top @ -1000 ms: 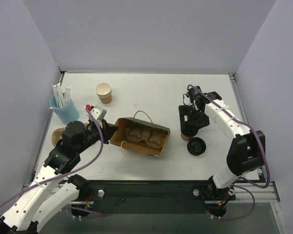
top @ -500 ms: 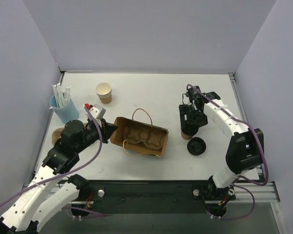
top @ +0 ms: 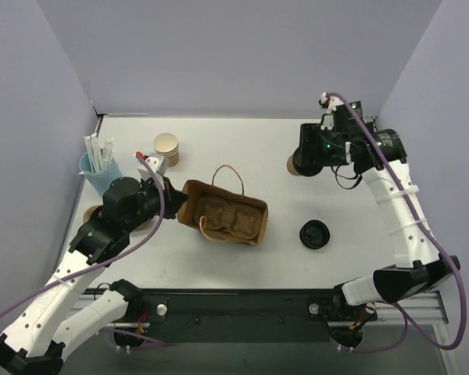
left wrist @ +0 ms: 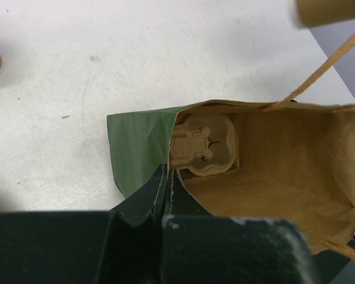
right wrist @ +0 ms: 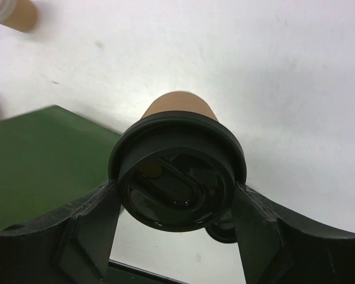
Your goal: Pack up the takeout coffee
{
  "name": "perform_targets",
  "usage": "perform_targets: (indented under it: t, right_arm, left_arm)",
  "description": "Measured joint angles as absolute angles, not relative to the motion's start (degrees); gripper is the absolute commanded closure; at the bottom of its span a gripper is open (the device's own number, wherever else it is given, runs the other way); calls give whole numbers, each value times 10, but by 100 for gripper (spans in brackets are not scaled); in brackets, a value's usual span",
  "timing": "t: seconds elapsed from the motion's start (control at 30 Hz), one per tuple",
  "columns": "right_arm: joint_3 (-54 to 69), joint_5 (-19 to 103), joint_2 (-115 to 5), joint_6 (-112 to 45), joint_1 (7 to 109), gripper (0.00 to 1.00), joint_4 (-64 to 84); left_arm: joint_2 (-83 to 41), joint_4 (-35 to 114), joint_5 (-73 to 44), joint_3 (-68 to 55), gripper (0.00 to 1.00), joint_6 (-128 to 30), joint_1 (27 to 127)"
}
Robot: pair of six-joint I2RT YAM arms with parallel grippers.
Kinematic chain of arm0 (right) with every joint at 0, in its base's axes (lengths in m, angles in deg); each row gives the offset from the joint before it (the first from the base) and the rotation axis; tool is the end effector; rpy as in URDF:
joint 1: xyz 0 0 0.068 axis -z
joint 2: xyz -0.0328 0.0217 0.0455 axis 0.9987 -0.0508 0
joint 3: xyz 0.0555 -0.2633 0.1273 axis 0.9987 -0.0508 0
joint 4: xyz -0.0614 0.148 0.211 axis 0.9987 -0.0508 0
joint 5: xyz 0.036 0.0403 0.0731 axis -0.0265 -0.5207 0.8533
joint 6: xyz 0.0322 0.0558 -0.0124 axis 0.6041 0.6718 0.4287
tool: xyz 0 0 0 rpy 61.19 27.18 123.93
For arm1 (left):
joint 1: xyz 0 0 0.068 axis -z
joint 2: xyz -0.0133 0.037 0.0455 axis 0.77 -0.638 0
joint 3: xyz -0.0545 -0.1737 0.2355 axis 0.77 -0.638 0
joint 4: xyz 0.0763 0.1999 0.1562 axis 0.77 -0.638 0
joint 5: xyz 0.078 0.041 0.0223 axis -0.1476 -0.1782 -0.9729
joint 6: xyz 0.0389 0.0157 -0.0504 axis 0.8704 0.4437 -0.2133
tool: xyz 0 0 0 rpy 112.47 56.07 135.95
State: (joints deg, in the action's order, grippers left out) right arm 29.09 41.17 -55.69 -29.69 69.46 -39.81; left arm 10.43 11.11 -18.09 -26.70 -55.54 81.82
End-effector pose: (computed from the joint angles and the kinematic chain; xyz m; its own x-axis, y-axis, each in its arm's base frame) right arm 0.2889 0.0980 0.4521 -0.6094 0.0010 -0.7929 -0.2801 0.9352 0.2165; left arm 0.1417 -0.0918 0.3679 -0.4425 -0.0983 -0.8914 0.4707 0.8206 -0.3241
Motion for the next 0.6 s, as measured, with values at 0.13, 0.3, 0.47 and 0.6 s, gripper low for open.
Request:
perform_targets:
  t: [0.13,0.3,0.47,0.6]
  right_arm:
    - [379,450,-522,-303,671,57,-411]
    - [461,508,-502,-303,578,58,-404]
    - [465,528,-492,-332,442,59,-374]
    - [471,524,-498,-350,369,59,-363]
  left_arm:
    - [75,88,-195,-251,100,-576,818]
    - [41,64,-228,-200,100,-578,819]
    - [26,62,-238,-190,100,-572,819]
    - [20,57,-238,-188,100,-580,819]
